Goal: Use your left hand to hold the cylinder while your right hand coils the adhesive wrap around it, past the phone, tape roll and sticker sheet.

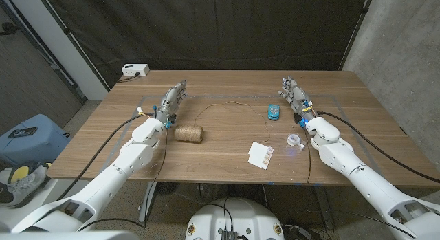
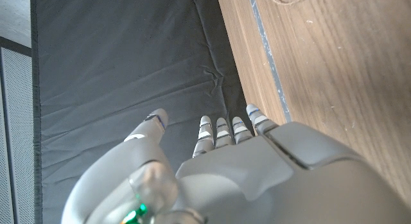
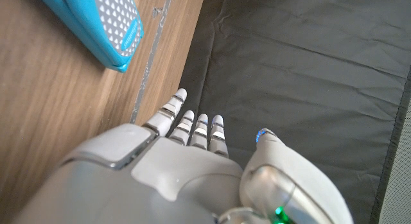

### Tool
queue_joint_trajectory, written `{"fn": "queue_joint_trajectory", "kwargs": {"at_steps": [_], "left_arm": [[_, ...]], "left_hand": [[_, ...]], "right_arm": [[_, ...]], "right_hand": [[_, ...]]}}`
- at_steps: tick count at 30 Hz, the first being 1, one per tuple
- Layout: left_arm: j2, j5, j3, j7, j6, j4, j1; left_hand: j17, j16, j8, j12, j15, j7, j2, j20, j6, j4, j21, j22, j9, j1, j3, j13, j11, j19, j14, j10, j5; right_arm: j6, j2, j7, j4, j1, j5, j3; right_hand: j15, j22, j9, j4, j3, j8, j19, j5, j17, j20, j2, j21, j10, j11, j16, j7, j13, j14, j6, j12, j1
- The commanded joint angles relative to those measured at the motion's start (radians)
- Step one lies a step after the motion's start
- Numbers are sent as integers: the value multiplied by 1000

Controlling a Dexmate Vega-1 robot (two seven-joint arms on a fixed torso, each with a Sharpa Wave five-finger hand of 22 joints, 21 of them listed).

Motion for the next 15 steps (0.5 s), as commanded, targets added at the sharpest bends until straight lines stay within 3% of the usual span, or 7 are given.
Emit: {"fn": "queue_joint_trajectory", "kwargs": {"at_steps": [1, 15], "left_arm": [[-1, -11, -5, -24, -16, 11, 1], [-5, 11, 8, -11, 1, 19, -24]], "left_hand": [[3, 6, 4, 5, 8, -4, -1, 7, 11, -4, 5, 2, 1, 9, 6, 1, -1, 1, 1, 9, 6], [2, 5, 5, 5, 9, -7, -2, 6, 13, -11, 2, 2, 1, 13, 8, 1, -2, 2, 0, 11, 7]], "right_arm": [[-9, -15, -45, -60, -32, -29, 0], [-6, 0, 5, 8, 19, -23, -14]], "right_hand": [[-9, 2, 4, -1, 10, 7, 6, 5, 4, -11, -1, 4, 12, 1, 7, -4, 4, -2, 10, 5, 9], [-6, 3, 4, -3, 16, 8, 6, 4, 2, -8, -3, 5, 12, 0, 7, -3, 4, -2, 15, 5, 9]]}}
